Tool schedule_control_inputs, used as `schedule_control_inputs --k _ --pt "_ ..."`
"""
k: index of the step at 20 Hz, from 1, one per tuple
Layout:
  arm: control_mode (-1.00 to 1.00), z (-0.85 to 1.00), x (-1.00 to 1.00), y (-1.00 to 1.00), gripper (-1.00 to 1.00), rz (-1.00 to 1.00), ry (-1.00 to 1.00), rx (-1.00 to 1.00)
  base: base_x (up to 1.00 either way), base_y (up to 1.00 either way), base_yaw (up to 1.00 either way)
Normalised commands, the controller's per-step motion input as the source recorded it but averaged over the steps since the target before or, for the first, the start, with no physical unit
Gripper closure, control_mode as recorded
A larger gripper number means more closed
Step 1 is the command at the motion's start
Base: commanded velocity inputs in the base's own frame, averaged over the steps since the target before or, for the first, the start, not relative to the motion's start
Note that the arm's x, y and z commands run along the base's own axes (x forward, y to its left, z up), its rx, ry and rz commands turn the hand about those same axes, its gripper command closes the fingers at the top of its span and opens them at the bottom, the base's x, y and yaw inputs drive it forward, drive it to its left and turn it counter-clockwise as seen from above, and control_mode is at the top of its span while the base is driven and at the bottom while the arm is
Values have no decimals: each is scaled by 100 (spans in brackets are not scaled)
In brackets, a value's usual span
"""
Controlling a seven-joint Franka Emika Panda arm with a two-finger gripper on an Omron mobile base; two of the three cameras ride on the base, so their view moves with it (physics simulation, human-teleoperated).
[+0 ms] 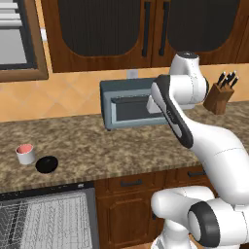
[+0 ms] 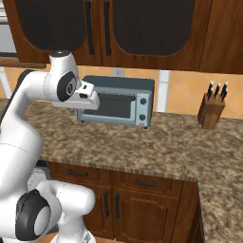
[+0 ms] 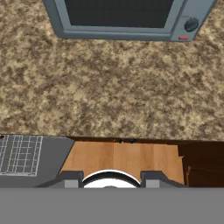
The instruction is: Pick up the cup and bowl from the counter, place them in the dishwasher, and close the dishwasher door.
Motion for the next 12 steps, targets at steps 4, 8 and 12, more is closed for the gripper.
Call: schedule_control_inputs --k 4,8,12 --pt "100 0 0 0 -100 0 0 0 0 0 6" --pt "100 0 0 0 -100 0 0 0 0 0 39" --pt "100 0 0 0 -100 0 0 0 -3 0 57"
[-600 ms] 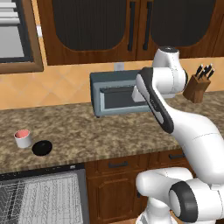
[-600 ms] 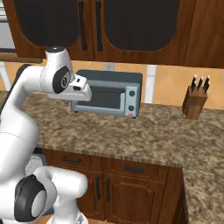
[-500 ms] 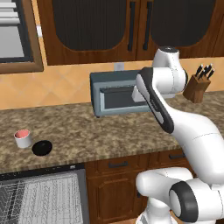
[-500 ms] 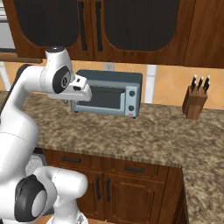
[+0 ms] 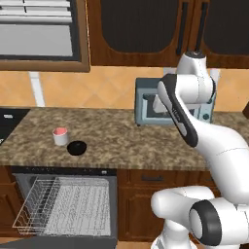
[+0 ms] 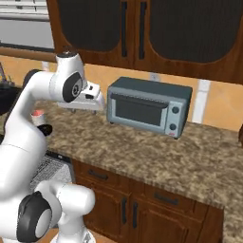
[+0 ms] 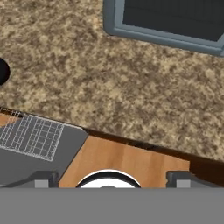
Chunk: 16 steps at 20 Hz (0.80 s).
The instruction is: Pick up the cup and bowl from the counter, place them in the dishwasher, and close the dishwasher door.
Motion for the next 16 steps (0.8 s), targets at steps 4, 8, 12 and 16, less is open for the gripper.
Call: schedule_control_inputs --k 4,8,12,16 --pt "100 0 0 0 -100 0 0 0 0 0 64" --pt "100 0 0 0 -100 0 0 0 0 0 64" --pt "100 0 0 0 -100 0 0 0 0 -1 63" --pt "100 0 0 0 -100 0 0 0 1 -10 61"
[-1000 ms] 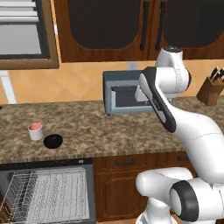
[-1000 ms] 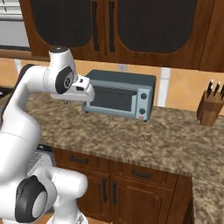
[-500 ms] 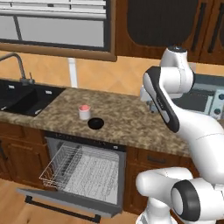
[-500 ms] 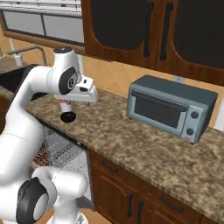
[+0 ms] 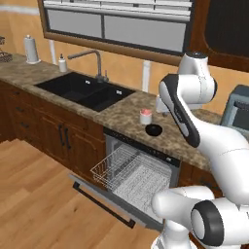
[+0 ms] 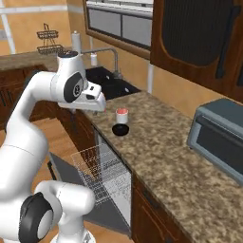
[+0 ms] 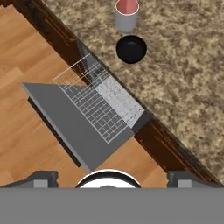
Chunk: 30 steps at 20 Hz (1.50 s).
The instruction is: Pick up the cup and bowl from the counter, place them in the dishwasher, and close the dishwasher door.
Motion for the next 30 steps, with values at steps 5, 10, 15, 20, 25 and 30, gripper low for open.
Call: schedule_control_inputs --k 5,10,15,20,25,30 --pt "100 0 0 0 -100 0 0 0 0 -28 58" --pt "100 0 0 0 -100 0 0 0 7 -47 43" --pt "100 0 0 0 -100 0 0 0 12 -58 27" --pt "-100 -3 0 -20 -100 7 0 0 0 -32 11" --pt "-100 -17 21 -55 -100 16 0 0 0 0 0" --pt "-100 -37 70 -46 -100 12 0 -6 0 0 0"
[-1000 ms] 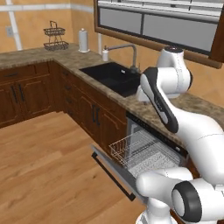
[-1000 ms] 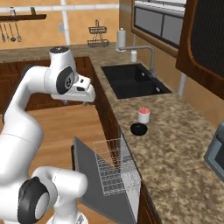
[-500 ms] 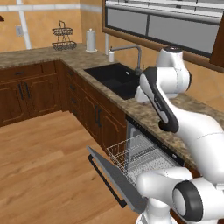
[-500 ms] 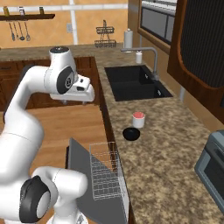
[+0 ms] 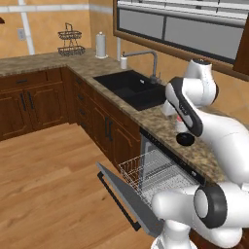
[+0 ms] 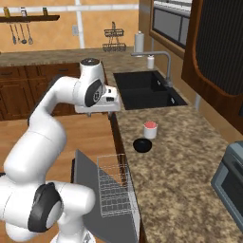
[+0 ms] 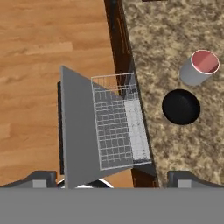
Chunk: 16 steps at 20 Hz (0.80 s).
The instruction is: Pick up the cup and bowl from the counter, place them in the dishwasher, and close the dishwasher door.
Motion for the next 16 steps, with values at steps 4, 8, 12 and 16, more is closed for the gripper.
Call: schedule_control_inputs --k 4,8,12,16 --pt "-100 -69 62 -35 -100 6 0 -16 0 0 0" --pt "-100 -86 36 -32 -100 0 -1 -22 0 0 0" --pt "-100 -78 41 -23 -100 0 0 -22 0 0 0" --pt "-100 -53 44 -38 -100 0 0 -6 0 0 0"
